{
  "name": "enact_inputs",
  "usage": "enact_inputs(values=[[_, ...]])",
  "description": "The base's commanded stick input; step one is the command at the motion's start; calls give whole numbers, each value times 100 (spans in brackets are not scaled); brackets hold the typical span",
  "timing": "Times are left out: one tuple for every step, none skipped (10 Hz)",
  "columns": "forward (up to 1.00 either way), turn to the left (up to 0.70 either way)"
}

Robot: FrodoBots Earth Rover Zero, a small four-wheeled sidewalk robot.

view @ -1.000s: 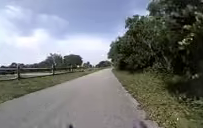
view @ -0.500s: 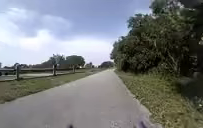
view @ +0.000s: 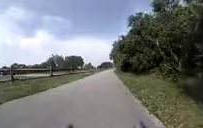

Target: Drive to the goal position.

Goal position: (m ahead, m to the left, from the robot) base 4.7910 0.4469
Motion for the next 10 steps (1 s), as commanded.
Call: enact_inputs(values=[[70,0],[70,0],[70,0],[70,0],[70,0],[70,0],[70,0],[70,0],[70,0],[70,0]])
